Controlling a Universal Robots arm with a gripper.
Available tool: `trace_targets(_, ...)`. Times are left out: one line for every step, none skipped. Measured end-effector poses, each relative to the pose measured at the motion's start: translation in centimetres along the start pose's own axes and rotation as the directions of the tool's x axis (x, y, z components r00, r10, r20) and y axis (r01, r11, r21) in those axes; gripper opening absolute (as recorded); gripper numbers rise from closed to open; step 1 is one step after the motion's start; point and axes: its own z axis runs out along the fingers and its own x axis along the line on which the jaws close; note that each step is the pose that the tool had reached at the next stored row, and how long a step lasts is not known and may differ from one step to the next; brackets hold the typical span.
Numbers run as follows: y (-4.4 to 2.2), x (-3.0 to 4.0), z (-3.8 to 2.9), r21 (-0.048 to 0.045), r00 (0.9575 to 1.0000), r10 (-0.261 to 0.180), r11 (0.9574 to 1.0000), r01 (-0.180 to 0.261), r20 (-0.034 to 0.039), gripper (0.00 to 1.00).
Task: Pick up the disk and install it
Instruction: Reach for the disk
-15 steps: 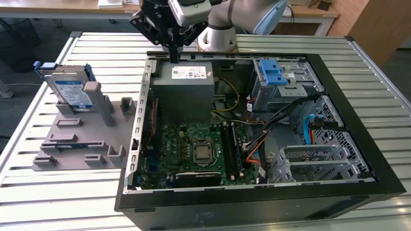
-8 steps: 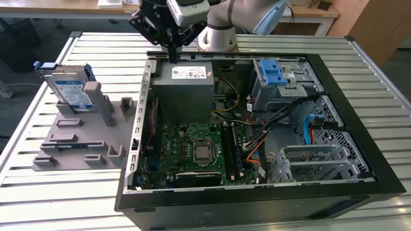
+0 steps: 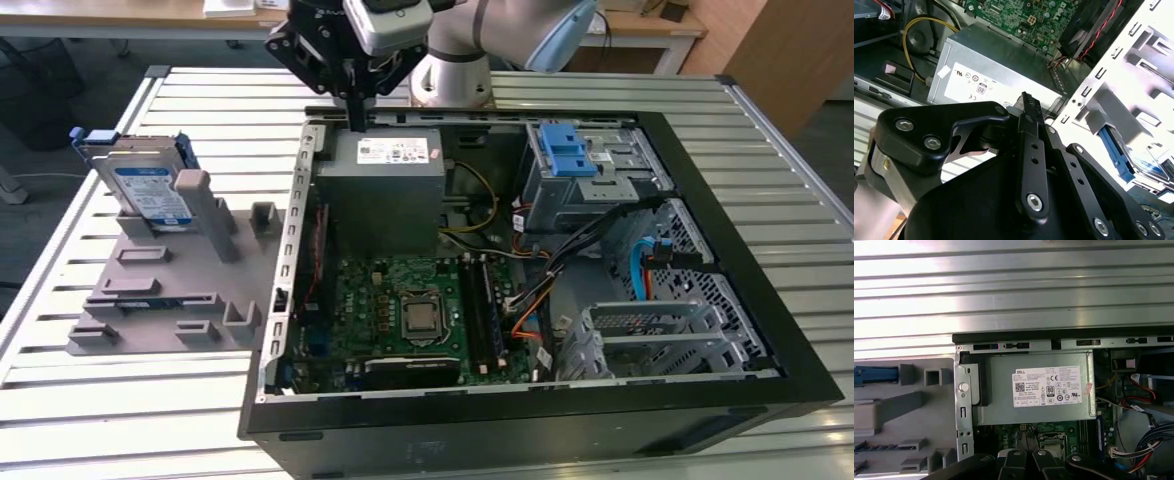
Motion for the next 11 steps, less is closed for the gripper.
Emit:
trace_targets(0.0,0.03,0.0,0.0001,1.0,0.0,1.0,0.0,0.0,0.11)
trace_targets(-0.01,0.06,0.0,0.0,1.0,0.0,1.0,0.0,0.0,0.11)
trace_targets(-0.01,0.1,0.01,0.0,1.0,0.0,1.0,0.0,0.0,0.11)
trace_targets(-0.01,0.13,0.01,0.0,1.0,0.0,1.0,0.0,0.0,0.11)
trace_targets(-0.01,0.16,0.01,0.0,1.0,0.0,1.0,0.0,0.0,0.11)
trace_targets(-0.02,0.2,0.01,0.0,1.0,0.0,1.0,0.0,0.0,0.11)
trace_targets(-0.02,0.23,0.01,0.0001,1.0,0.0,1.0,0.0,-0.0001,0.11)
trace_targets(-0.02,0.26,0.02,0.0,1.0,0.0,1.0,0.0,0.0,0.11)
trace_targets(-0.02,0.29,0.02,0.0,1.0,0.0,1.0,0.0,-0.0001,0.11)
trace_targets(-0.03,0.32,0.02,0.0001,1.0,0.0,1.0,0.0,0.0,0.11)
trace_targets(-0.03,0.35,0.02,0.0,1.0,0.0,1.0,0.0,0.0,0.11)
